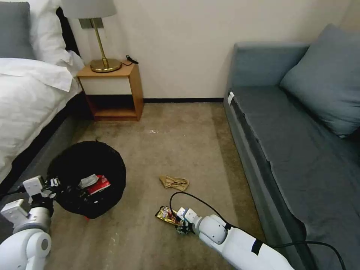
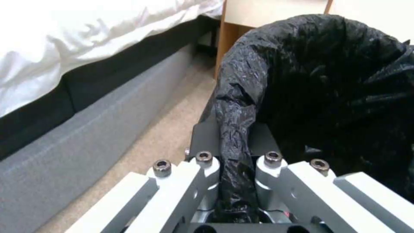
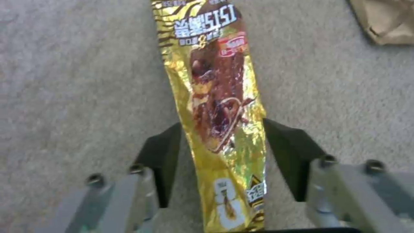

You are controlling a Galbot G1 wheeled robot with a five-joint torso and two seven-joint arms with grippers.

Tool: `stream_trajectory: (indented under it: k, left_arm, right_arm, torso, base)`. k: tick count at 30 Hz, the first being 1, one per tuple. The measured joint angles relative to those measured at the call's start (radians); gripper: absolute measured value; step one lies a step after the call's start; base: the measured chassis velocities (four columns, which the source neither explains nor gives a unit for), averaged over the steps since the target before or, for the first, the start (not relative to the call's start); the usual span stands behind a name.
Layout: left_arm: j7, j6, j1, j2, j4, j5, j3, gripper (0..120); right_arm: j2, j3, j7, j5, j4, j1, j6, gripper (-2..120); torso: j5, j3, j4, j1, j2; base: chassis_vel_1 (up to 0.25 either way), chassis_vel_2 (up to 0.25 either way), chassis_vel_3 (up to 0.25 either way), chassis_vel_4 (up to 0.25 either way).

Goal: Pick up the trash bin, then pick up the garbage on the floor and place it into the trash bin.

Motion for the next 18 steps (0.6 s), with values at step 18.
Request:
stream_trajectory:
  k: [18]
  left_arm:
    - [0.001,-0.003,0.006,-0.014,-0.006,0.0,0.002,5]
  right_arm:
    - [-0.006,0.028,-0.01,-0.075,-0.016,-0.045,0.002,0]
  torso:
    - [0.0001,0.0,-0.0001,0.0,0.0]
  base:
    - [0.0,0.0,0.0,0.0]
